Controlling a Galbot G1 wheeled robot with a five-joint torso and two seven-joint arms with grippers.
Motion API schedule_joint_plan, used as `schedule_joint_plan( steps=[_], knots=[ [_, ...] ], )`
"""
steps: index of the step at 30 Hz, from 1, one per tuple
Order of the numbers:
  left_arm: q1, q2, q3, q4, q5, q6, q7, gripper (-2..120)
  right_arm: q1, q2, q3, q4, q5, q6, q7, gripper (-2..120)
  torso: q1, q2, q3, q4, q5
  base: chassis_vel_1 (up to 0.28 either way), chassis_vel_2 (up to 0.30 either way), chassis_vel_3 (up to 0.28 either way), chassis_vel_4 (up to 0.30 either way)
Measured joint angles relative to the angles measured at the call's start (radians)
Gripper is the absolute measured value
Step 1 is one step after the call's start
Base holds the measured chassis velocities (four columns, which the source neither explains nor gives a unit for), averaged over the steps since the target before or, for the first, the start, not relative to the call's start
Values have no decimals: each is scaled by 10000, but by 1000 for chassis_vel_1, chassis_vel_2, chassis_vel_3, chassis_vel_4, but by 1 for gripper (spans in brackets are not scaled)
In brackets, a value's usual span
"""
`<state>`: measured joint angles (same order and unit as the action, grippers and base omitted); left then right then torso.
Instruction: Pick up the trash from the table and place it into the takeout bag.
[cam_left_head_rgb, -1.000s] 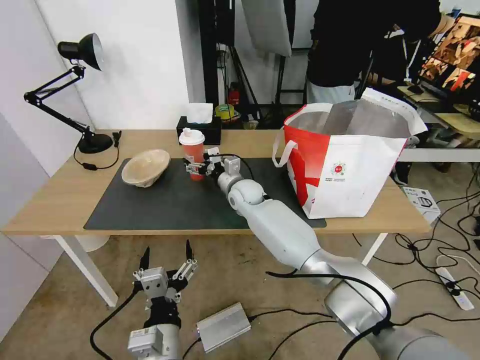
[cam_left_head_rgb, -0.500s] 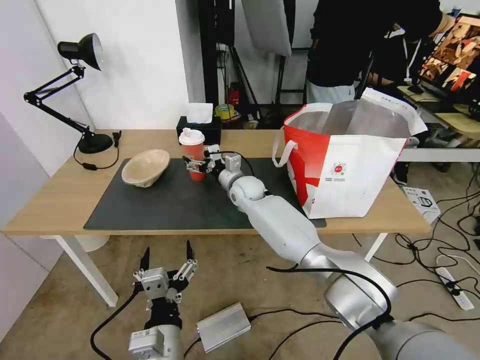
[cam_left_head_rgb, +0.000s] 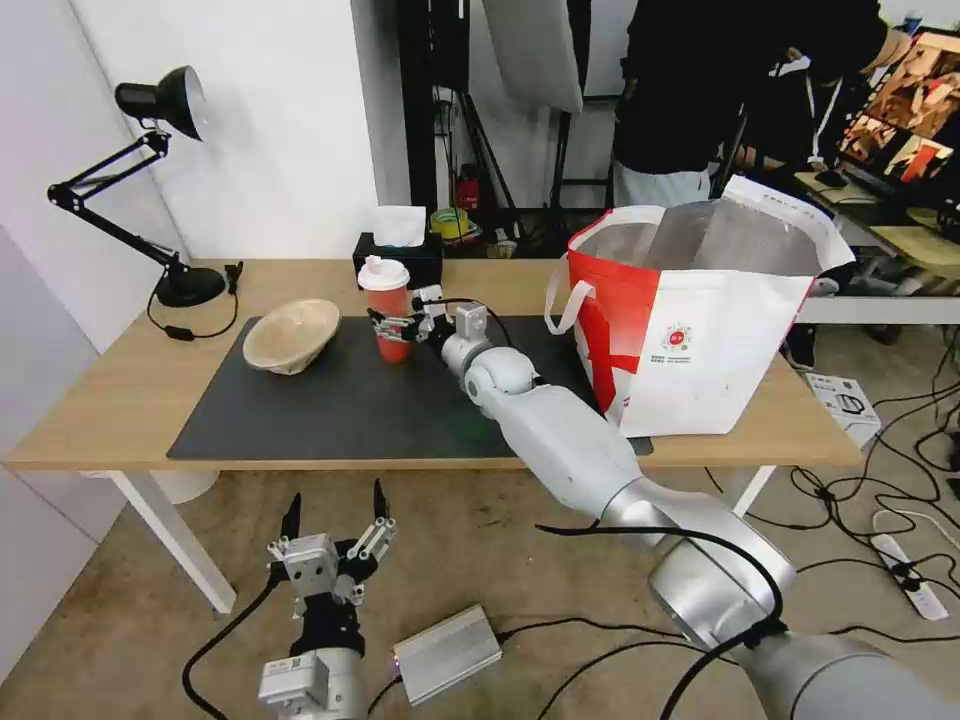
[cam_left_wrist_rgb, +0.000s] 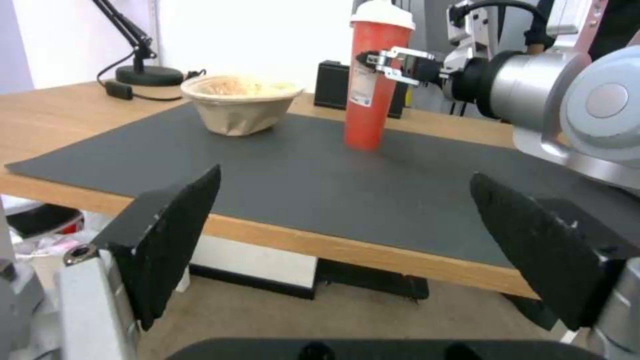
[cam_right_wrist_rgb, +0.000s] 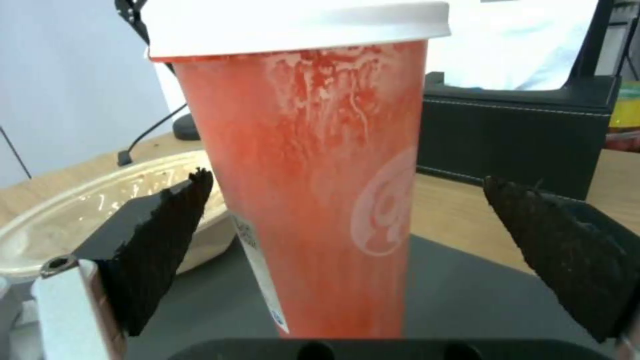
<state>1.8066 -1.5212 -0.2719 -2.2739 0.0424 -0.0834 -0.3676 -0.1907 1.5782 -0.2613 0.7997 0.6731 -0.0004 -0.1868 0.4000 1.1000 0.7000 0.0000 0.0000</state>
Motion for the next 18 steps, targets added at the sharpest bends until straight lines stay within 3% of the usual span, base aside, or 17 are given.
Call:
schedule_joint_plan(
  steps=[9,13,18],
  knots=[
    [-31,18,59,1,-18,13,0,100,59,11,36,-170,148,185,-278,96,0,0,0,0,0,0,0,0,0],
    [-29,2,111,4,-15,21,0,100,64,15,36,-226,248,210,-467,77,0,0,0,0,0,0,0,0,0],
    [-14,-3,115,7,-3,21,2,100,-2,17,14,-171,257,216,-521,65,0,0,0,0,1,0,0,0,0]
  ],
)
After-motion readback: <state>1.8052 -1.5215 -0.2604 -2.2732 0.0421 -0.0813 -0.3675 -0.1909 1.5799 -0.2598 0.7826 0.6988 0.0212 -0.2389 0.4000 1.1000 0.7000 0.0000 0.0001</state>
